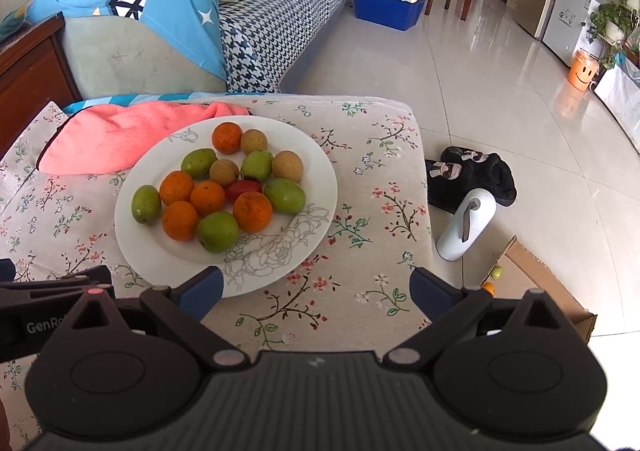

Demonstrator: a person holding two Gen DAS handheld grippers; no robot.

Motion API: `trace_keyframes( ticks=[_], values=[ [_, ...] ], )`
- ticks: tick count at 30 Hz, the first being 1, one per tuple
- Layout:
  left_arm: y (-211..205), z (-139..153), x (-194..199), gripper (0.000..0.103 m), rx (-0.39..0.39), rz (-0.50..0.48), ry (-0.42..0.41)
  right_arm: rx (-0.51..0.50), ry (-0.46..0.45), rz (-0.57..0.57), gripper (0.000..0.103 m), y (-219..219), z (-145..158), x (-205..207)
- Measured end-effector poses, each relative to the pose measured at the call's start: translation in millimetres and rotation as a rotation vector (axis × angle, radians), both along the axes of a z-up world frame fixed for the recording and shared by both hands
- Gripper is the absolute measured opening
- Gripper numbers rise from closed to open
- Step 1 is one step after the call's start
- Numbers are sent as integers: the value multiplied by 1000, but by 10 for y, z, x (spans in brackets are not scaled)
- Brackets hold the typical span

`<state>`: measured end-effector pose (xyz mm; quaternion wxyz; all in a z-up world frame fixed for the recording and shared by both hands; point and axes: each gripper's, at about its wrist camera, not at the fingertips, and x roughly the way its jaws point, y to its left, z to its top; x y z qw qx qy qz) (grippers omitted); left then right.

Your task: Organize fruits

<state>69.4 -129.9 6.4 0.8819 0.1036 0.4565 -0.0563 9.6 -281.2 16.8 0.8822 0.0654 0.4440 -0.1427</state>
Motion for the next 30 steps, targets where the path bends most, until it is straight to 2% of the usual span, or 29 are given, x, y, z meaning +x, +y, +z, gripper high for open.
trace_keyframes(
  ticks=[30],
  values=[
    [96,60,-120,96,15,1,-28,-11,-47,35,99,83,19,-111]
  ],
)
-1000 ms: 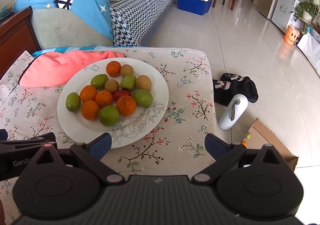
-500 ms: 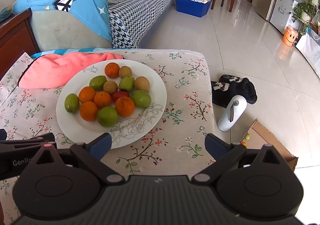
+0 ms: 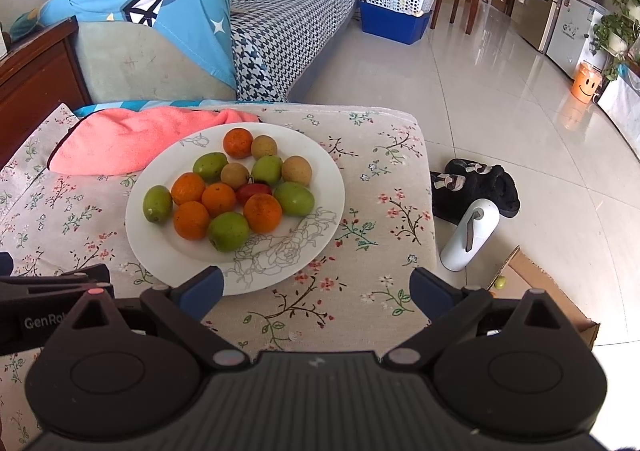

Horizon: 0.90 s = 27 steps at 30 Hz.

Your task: Organize fruits

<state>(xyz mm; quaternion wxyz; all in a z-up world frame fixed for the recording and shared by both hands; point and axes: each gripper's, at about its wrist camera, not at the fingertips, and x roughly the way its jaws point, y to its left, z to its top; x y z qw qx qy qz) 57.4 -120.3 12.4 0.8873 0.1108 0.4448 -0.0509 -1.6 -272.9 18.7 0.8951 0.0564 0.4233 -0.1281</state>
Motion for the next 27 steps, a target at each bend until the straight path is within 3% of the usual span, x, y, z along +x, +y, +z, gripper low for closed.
trace_keyframes(
  ticks=[11,27],
  values=[
    [237,21,-178,96,18,-4,-11,23,-28,89,99,166,-5,-123],
    [708,-119,-431,96,40,34,6,87,-2,229,99,576,-309,-387]
  ],
)
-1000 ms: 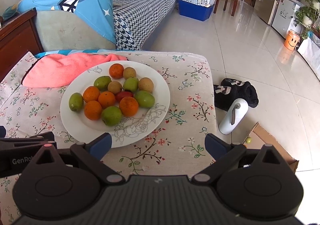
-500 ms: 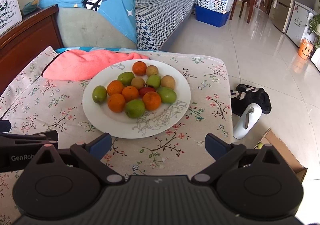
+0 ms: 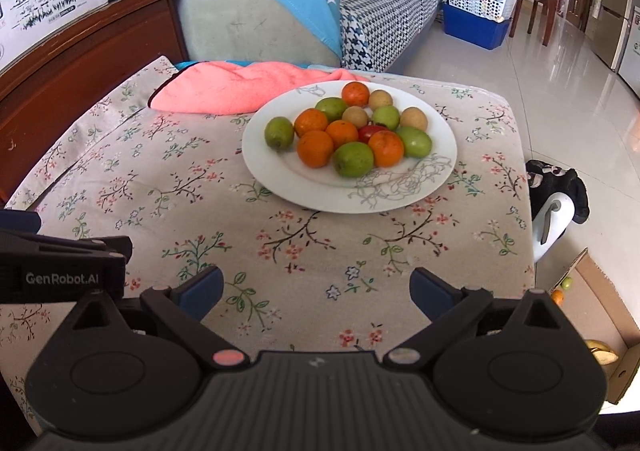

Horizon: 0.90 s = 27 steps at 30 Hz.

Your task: Organize fruits

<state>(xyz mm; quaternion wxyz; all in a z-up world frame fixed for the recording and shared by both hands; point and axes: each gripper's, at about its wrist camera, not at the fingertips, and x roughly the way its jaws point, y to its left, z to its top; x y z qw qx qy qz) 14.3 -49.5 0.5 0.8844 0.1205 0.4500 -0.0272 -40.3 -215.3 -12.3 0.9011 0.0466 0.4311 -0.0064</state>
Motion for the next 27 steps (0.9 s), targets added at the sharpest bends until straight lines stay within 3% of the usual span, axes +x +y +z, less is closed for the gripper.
trace_keyframes(
  ticks=[6,12,19,27],
  values=[
    [212,-53,-20,96,-3,46,6,17,16,34,99,148,-143,-27],
    [332,-63,-8,96,-24,77,8,-29,-16,107,99,325,-266,-32],
    [393,-83,-6,96,-43,98,14,-63,-132,150,102,401,-366,-72],
    [409,-74,-20,96,-63,100,11,-64,-237,120,102,429,-448,-49]
  ],
)
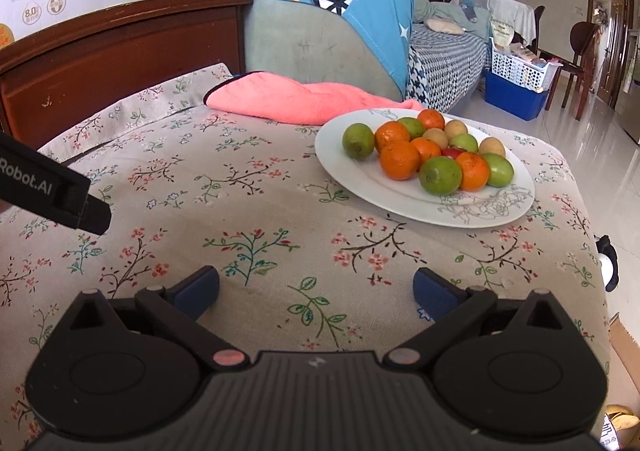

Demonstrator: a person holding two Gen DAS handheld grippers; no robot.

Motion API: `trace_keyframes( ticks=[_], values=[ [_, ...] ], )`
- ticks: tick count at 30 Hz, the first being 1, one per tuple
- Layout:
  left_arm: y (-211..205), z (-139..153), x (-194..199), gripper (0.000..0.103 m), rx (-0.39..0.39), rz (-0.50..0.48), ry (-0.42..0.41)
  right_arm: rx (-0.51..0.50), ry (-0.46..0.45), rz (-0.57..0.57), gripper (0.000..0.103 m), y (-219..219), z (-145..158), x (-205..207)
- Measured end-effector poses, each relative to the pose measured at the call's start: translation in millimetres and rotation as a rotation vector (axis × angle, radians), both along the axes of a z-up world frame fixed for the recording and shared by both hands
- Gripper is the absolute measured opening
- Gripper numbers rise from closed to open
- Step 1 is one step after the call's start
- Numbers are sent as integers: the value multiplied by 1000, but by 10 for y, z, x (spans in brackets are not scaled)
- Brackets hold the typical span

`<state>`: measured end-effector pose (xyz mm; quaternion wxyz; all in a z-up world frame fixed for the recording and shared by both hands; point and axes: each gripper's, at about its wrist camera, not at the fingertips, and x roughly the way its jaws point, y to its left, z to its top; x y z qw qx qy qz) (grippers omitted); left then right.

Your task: Organize fruits

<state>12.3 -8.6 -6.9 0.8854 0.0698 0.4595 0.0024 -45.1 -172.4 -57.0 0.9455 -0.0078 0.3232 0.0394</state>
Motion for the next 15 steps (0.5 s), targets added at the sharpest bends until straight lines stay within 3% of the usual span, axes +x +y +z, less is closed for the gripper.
trace_keyframes(
  ticks=[15],
  values=[
    [-14,-21,15,96,-6,-8,1,7,-8,2,102,27,-16,65]
  ],
)
